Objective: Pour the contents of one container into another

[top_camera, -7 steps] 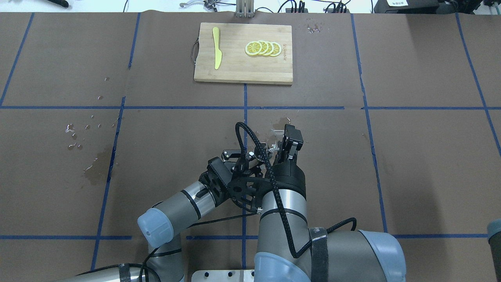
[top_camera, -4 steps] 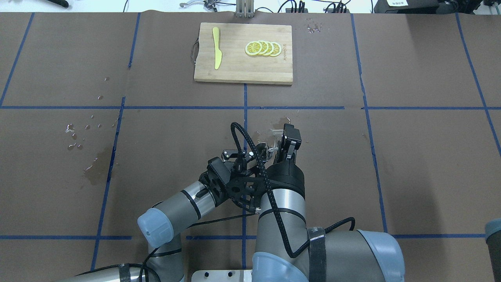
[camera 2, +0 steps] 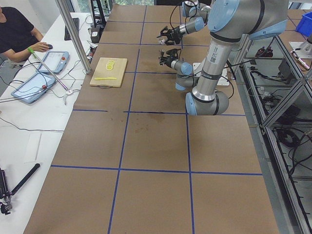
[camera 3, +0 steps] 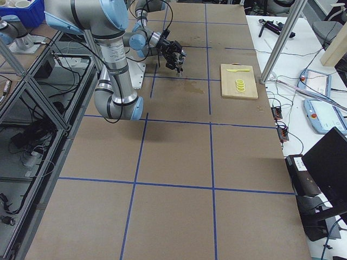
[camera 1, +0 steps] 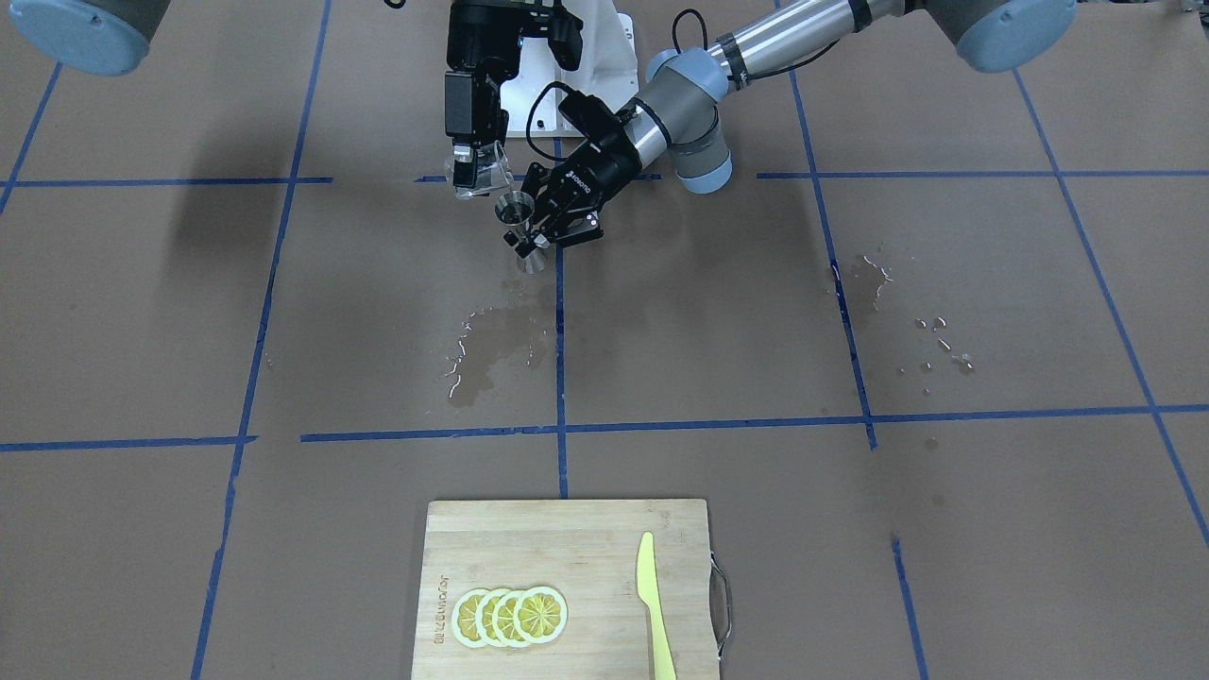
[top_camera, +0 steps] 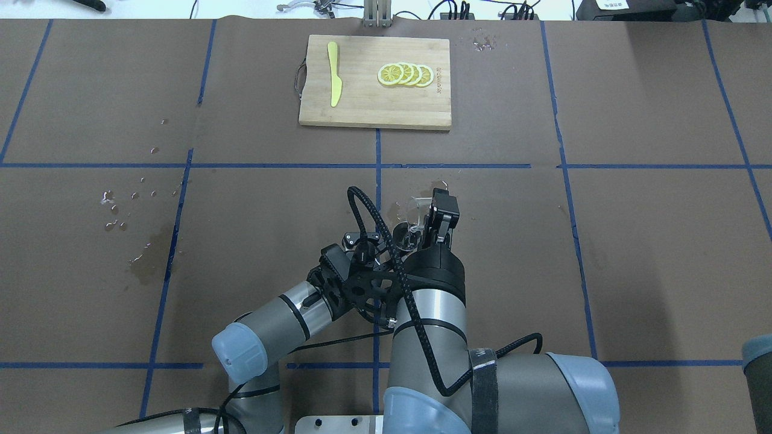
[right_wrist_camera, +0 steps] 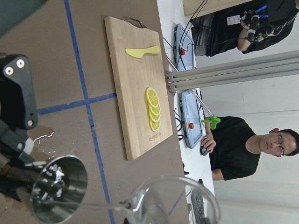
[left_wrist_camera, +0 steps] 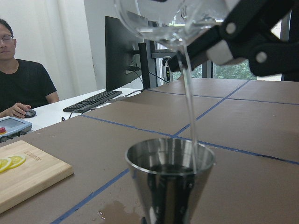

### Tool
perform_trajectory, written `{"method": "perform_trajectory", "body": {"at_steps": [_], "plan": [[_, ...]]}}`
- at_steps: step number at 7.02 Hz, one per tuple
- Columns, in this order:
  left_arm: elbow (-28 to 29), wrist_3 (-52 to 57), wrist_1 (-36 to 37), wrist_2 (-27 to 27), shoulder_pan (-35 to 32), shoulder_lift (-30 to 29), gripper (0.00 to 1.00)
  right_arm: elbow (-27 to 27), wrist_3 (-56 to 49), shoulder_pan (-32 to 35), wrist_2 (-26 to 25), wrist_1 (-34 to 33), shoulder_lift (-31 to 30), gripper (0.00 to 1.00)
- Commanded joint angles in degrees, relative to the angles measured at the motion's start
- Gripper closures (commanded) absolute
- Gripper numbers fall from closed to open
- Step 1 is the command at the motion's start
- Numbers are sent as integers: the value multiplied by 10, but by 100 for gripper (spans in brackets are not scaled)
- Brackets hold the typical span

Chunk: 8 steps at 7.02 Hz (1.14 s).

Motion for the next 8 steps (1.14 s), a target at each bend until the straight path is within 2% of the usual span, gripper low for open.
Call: {"method": "perform_trajectory", "body": {"at_steps": [1, 3, 5, 7, 8], "plan": [[-3, 0, -2, 0, 1, 3, 100, -1, 1, 3, -2, 3, 1, 91], [-7, 0, -2, 0, 1, 3, 100, 1, 32, 5, -2, 9, 1, 91], [-12, 1, -2, 1, -1, 3, 100, 6, 131, 11, 0, 139, -26, 92], [-29, 4, -3, 1, -14, 6, 100, 22, 277, 14, 1, 201, -57, 93], [-49, 2, -2, 14, -16, 21, 100, 38, 350, 19, 1, 207, -80, 93]]}}
